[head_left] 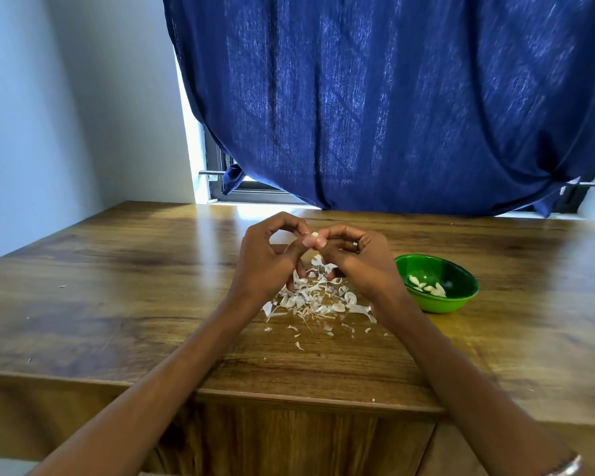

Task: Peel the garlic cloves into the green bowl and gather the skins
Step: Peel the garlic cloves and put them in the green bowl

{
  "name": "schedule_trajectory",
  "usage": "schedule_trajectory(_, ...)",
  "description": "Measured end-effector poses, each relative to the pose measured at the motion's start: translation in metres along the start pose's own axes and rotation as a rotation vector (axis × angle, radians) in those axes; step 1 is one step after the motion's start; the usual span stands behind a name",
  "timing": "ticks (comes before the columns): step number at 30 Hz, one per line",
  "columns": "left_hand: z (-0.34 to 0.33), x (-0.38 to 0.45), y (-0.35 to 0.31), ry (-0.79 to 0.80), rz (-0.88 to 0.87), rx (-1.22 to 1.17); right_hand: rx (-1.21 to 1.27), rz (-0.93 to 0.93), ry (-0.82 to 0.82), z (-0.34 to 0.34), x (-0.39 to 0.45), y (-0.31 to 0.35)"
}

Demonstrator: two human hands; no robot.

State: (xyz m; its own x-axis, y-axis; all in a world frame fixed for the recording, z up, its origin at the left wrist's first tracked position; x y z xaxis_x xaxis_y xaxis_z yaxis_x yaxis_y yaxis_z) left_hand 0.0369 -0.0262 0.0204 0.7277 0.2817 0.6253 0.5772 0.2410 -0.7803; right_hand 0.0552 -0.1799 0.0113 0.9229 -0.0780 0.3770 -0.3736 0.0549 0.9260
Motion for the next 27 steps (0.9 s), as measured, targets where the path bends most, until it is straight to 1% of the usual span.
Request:
schedule_trajectory(7, -0.004, 0.001, 0.005, 0.058, 0.048, -0.057, 0.016, 0.076, 0.023, -0.002, -0.003, 0.01)
schedule_trajectory(13, -0.002, 0.001, 0.005, 0.052, 0.045, -0.066, 0.054, 0.071, 0.017, 0.0, -0.005, 0.013)
schedule_trajectory(18, -0.005, 0.0, 0.004, 0.088, 0.049, -0.086, 0.028, 0.084, 0.018, 0.0, -0.005, 0.013)
schedule_trajectory(27, -0.007, -0.002, 0.002, 0.105, 0.038, -0.07, 0.024, 0.079, 0.042, -0.001, -0.004, 0.009)
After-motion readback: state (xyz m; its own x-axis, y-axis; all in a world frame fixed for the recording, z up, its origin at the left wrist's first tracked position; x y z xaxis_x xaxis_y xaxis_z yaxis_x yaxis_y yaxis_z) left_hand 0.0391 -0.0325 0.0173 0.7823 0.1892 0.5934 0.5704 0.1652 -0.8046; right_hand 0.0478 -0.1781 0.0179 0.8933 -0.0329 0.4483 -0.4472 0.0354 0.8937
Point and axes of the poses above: each hand's wrist, its own x-axis towards the middle knuckle, its own z-axis out of the back of the hand, y = z × x, the point moved 8 cm from there along x, towards the middle knuckle, and after that the axes turned 12 degrees about -y, right-handed, at the moved point
